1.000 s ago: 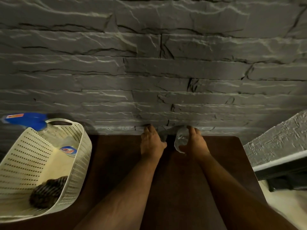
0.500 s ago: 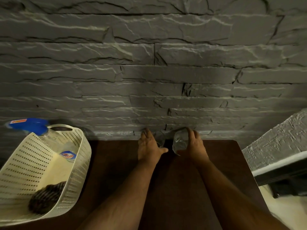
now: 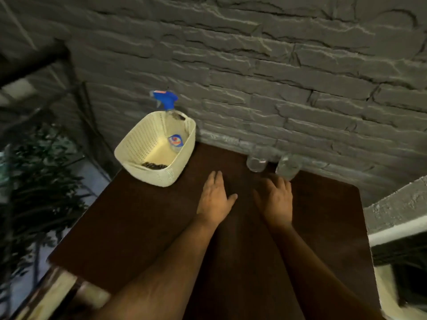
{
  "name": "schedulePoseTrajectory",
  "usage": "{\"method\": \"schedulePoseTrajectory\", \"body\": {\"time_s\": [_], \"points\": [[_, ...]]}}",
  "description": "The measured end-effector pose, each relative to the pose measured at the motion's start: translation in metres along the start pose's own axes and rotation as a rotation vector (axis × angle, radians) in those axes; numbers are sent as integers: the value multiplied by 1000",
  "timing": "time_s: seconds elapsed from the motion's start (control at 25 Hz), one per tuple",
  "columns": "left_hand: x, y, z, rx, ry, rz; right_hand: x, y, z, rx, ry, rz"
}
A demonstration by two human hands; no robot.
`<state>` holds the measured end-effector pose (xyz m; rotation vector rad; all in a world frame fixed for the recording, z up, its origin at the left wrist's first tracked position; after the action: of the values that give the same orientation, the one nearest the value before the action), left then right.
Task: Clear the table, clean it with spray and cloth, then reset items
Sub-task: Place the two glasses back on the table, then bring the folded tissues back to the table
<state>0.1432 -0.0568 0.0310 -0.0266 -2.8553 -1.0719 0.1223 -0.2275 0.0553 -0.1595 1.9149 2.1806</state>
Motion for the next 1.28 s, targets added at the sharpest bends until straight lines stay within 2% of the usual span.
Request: {"method": "schedulePoseTrajectory", "body": {"time_s": [0.2, 0.48, 0.72, 0.88, 1.0, 1.28], "points": [[135, 69, 67, 53, 90, -160, 107, 19, 109, -112, 279, 95], [327, 188, 210, 25, 341, -435, 257, 5, 292, -281, 665, 283], [522, 271, 352, 49, 674, -659, 435, -30, 462, -334, 1071, 437], [609, 293, 439, 85, 807, -641, 530, -62, 538, -328, 1200, 507], [648, 290, 503, 112, 906, -529, 581, -114, 570, -153, 1219, 667], [645, 232, 618, 178, 905, -292, 626, -234, 585, 43, 1163, 822]]}}
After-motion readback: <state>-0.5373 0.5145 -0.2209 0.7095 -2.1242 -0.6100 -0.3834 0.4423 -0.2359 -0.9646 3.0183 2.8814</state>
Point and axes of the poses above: each hand's wrist, its own x-axis away from the middle knuckle, its own y-axis out of the back of the hand, z = x × y, the point moved 6 cm from there along -x, towards the middle knuckle, and after that the axes turned 13 degrees about x, right-handed, at the moved point
